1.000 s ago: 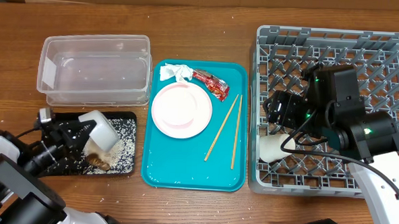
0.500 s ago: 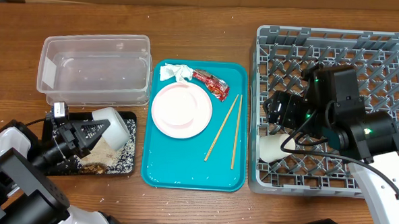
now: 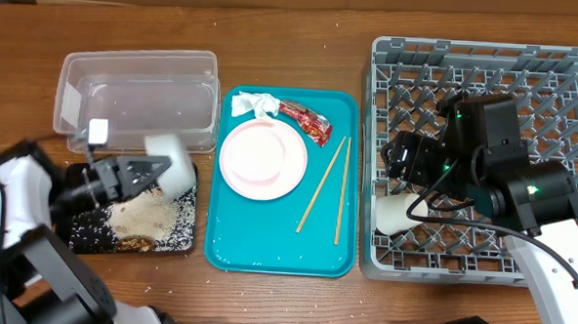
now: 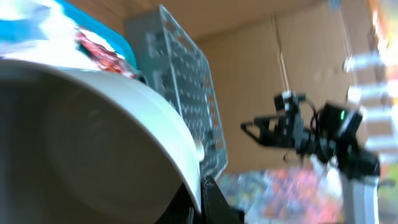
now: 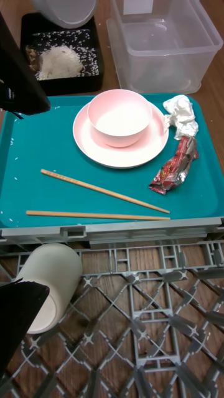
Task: Sort waste into correct bins and load items into the dishwasher
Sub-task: 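Tip the bowl over the black tray to dump the scraps, then set the emptied bowl back on the teal tray with the left gripper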
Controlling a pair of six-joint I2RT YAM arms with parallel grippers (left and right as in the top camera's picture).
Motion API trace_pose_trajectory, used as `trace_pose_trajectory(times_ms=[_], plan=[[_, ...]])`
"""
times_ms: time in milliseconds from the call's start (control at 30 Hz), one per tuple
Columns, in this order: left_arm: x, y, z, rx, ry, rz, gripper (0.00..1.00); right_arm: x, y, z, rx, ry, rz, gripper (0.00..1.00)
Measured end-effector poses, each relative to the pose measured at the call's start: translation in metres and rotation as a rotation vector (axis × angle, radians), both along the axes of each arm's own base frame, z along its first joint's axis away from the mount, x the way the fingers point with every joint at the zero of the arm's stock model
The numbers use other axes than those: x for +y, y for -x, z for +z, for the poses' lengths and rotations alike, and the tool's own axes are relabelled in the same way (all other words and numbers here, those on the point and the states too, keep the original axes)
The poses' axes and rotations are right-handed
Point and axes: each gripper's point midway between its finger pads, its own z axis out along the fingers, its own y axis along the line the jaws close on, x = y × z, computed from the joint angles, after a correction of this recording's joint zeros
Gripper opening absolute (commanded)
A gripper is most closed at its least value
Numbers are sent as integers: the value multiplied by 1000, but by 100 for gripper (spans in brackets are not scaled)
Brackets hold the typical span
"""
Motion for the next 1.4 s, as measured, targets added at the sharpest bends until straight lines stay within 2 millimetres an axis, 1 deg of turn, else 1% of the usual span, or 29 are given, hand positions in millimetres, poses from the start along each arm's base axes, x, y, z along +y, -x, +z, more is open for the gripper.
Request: trace_pose_trajectory(times_ms=[33,100,167,300,433,533,600,700,800,833,867,900,967,1033,1100,1167,1233,1333,1400], plan=[[-8,-1,6,-16,-19,-33,4,0,0,0,-1,0,-1,88],[-26,-2,11,-37,-73,-120,4,0,0,0,-1,0,0,88],[-44,-2,4,-29,-138,-204,4,0,0,0,-2,0,1,88],[-80,9,-33,137,-322,-370,4,0,-1,1,-4,-1,0,88],[-112,33,-76,344,-625,-487,4,0,-1,1,-4,-1,0,89],[-132,45,-99,409,-846,-502,4,0,-1,1,-4,-1,0,89],[-141,53,-113,437,-959,-486,4,0,-1,1,-5,-1,0,91],[-154,66,-133,446,-1103,-447,4,0,-1,1,-5,-1,0,92],[-163,74,-145,435,-1191,-399,6,0,-1,1,-6,-1,0,92],[-166,76,-149,428,-1214,-383,14,0,-1,1,-6,-1,0,92],[-168,77,-151,425,-1230,-373,29,0,-1,1,-6,-1,0,92],[-169,77,-152,427,-1242,-353,38,0,-1,1,-6,-1,0,92],[-170,75,-154,431,-1249,-324,46,0,-1,1,-5,-1,0,92],[-167,71,-153,446,-1253,-291,50,0,-1,1,-5,-1,1,92],[-165,63,-148,454,-1246,-258,59,0,-1,1,-5,-1,0,92],[-168,38,-133,419,-1202,-193,63,0,-1,1,-4,-1,0,92],[-176,-2,-111,322,-1126,-106,64,0,-1,1,-5,-2,0,92],[-190,-68,-68,111,-1000,31,65,0,-1,1,-4,-1,0,93],[-194,-105,-41,-12,-934,115,66,0,-1,1,-5,-1,0,93]])
